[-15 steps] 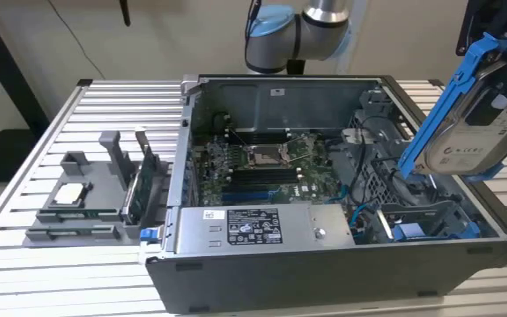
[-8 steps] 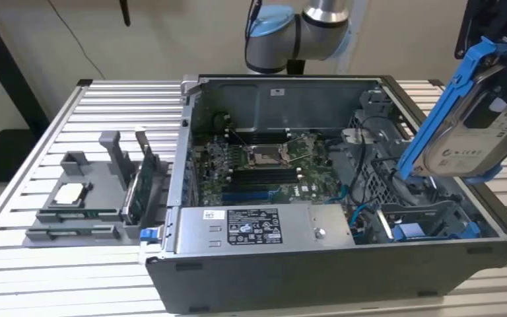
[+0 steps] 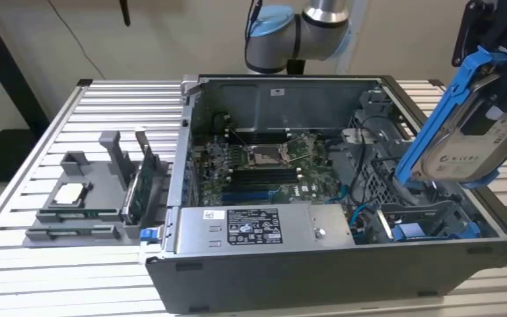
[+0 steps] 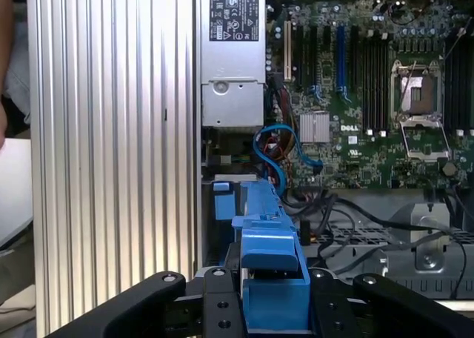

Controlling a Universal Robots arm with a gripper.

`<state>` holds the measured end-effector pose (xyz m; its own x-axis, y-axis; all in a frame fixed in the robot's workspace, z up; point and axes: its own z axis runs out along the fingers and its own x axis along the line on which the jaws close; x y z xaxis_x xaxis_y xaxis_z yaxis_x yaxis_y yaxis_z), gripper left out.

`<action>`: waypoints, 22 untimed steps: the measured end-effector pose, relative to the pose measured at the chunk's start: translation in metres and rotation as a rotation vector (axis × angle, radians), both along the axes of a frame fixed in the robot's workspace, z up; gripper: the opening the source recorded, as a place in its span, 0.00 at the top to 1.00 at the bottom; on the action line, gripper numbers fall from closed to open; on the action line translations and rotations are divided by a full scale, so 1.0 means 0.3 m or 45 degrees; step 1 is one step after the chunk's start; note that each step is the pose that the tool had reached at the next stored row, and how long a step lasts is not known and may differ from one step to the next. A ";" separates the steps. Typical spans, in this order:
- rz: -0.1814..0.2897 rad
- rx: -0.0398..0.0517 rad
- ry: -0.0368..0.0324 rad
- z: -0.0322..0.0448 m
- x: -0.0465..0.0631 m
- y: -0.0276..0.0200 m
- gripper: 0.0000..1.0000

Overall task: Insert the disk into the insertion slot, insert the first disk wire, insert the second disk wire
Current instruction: 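Insert the disk into the insertion slot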

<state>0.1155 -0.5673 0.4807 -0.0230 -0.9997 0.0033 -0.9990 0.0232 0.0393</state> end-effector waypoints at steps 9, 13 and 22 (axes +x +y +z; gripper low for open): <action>0.000 0.000 0.0000 -0.008 0.000 -0.001 0.67; 0.000 0.000 0.0000 -0.013 0.000 -0.001 0.67; 0.000 0.000 0.0000 -0.043 0.000 -0.003 0.67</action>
